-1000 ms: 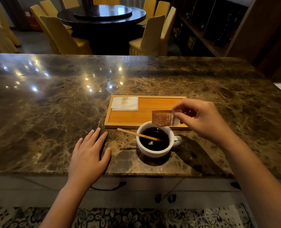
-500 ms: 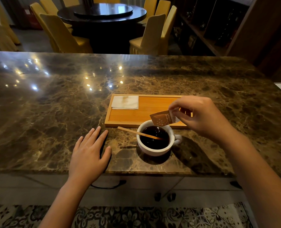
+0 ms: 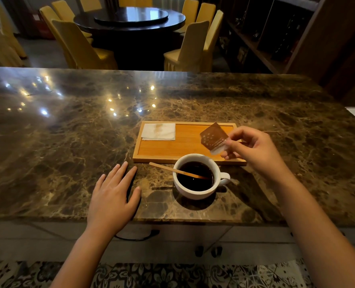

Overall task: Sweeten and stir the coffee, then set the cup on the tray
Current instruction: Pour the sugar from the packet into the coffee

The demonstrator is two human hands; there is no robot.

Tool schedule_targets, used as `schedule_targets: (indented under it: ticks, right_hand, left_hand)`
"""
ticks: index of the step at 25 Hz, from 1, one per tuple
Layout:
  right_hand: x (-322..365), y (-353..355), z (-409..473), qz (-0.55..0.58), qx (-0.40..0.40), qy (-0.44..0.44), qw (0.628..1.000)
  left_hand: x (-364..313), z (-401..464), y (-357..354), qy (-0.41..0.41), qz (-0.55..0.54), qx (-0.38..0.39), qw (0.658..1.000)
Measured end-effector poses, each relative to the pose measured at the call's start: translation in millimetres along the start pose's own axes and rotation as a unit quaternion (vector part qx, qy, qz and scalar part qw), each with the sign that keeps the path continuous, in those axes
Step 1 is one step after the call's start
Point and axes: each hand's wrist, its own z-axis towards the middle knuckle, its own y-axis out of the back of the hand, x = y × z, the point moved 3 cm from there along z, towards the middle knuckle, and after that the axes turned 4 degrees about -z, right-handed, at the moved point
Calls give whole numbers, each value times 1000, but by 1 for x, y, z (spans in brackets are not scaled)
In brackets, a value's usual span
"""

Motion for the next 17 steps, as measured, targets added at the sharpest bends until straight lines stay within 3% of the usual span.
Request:
schedule_targets:
  ticks: [3, 6, 8, 14, 17]
  right_hand:
    - [-24, 8, 6, 110, -79, -84, 987]
    - [-45, 17, 17, -28, -171, -135, 976]
    - [-54, 17, 25, -128, -190, -144, 963]
    - [-57, 8, 31, -340, -217, -86, 911]
    - [-57, 5, 27, -431, -182, 1, 884]
  left_hand:
    - [0, 0, 0, 2, 5, 1, 1000]
    - [0, 0, 0, 5, 3, 0, 1000]
    - [0, 0, 0, 5, 2, 0, 1000]
    - [-2, 1, 1, 5, 3, -2, 1000]
    - [-2, 0, 1, 4, 3, -4, 1000]
